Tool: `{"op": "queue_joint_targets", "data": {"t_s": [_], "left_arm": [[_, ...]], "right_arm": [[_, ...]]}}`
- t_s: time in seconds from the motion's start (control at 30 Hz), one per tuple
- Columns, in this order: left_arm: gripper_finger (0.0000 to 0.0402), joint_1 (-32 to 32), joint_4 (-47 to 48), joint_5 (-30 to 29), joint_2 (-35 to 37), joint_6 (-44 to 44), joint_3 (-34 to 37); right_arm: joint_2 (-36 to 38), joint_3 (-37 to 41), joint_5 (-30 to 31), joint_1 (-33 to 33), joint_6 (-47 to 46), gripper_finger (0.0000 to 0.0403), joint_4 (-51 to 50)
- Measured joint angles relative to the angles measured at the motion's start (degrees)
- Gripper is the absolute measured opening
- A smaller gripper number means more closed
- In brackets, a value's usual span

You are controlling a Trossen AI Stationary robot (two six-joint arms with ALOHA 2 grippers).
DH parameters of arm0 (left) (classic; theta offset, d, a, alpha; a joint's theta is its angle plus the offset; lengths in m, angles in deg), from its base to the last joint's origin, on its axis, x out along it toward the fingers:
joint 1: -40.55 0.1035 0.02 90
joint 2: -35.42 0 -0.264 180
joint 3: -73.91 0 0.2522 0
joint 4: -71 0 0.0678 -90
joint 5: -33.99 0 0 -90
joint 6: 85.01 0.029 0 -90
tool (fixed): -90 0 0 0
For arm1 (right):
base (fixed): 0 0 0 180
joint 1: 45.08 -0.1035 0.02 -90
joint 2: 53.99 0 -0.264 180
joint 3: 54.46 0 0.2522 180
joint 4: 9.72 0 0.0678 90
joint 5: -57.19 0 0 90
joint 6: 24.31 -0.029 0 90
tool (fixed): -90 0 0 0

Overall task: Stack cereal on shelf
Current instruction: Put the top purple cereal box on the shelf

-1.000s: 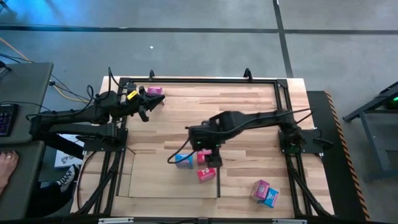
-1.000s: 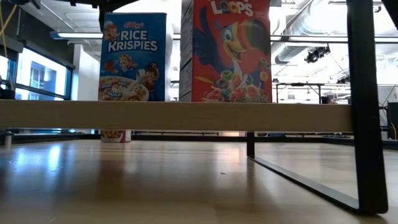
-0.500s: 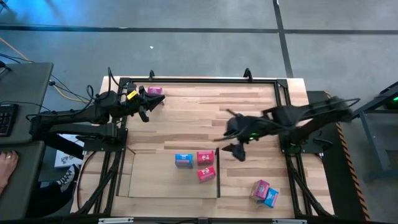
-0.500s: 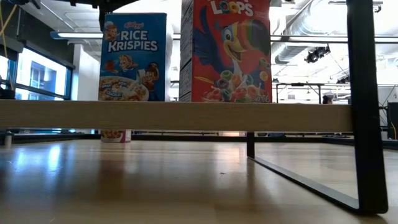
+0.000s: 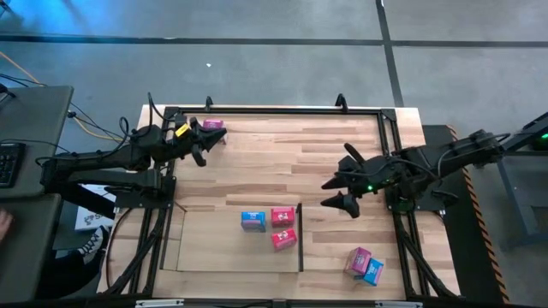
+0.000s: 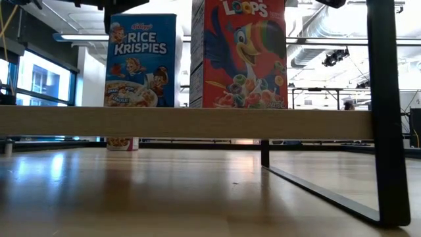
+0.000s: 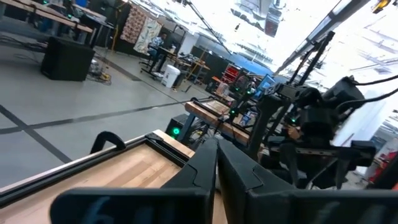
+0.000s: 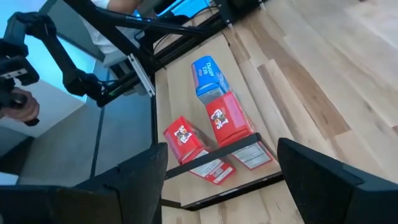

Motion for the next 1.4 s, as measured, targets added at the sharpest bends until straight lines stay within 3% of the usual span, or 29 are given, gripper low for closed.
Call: {"op": "queue_joint_targets", "data": {"t_s": [0.23,0.4,0.6,0.77,0.87,1.03,1.2,1.4], "left_arm": [[0.0043,0.0,1.0,-1.8,0.0,0.1,0.0],[0.0108,0.3,6.7,-3.3,-0.5,-1.6,-1.7],[0.0195,5.9,32.7,-3.7,-5.5,-3.5,-12.6],[0.0234,16.4,55.7,2.6,-13.7,-2.9,-22.2],[0.0242,23.7,63.0,7.8,-19.5,3.0,-25.9],[0.0243,32.4,67.7,14.3,-30.2,20.3,-30.9],[0.0243,36.2,72.2,13.8,-39.7,33.3,-37.2],[0.0243,36.9,76.3,6.6,-47.8,41.9,-43.1]], "right_arm": [[-0.1,-0.1,0.3,0.0,2.4,0.0299,1.0],[-0.1,-0.1,0.4,0.0,2.5,0.0299,1.0],[-0.1,-0.1,0.7,0.0,2.7,0.0299,1.0],[-0.1,-0.2,3.5,0.1,3.4,0.0299,1.0],[-0.1,-0.2,5.6,0.0,3.9,0.0299,1.0],[-0.1,-0.2,10.5,0.0,2.0,0.0299,1.0],[-0.1,-0.2,16.1,0.1,-0.7,0.0299,1.0],[-0.9,-0.2,21.7,0.1,-0.6,0.0299,0.7]]}}
